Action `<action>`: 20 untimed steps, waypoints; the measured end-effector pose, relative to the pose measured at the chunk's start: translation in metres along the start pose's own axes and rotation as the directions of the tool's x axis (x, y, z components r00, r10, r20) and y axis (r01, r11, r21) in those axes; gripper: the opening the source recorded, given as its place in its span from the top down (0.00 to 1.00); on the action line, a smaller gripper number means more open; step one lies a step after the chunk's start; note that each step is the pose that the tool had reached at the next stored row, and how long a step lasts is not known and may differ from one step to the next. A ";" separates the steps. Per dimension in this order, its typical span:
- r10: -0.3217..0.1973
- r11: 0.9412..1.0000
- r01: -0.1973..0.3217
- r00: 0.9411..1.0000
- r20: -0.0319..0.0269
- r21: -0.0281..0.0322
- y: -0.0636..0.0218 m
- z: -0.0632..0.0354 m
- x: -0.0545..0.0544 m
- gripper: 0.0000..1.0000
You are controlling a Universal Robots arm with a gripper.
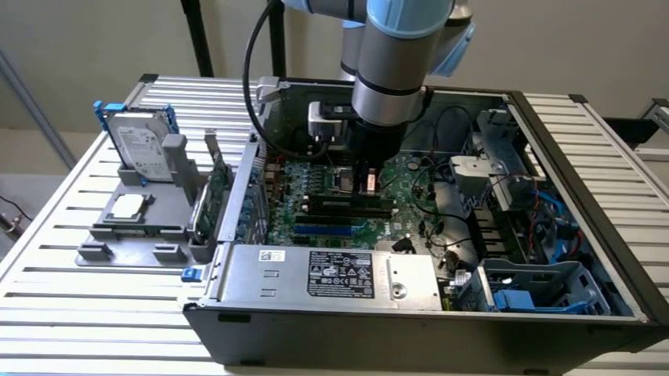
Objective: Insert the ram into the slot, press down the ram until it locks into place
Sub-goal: 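Insert the ram into the slot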
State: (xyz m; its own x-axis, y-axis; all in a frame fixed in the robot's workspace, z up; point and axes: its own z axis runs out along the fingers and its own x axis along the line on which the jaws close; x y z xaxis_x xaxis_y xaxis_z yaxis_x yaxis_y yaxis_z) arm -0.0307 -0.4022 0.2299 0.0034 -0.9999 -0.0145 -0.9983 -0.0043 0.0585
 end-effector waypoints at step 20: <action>0.000 1.000 0.000 1.000 0.000 0.007 0.0021 0.0050 -0.001 0.87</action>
State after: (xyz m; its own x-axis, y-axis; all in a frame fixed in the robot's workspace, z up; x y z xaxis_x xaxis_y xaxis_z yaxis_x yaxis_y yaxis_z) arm -0.0331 -0.4012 0.2251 0.0037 -0.9999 -0.0146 -0.9986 -0.0044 0.0520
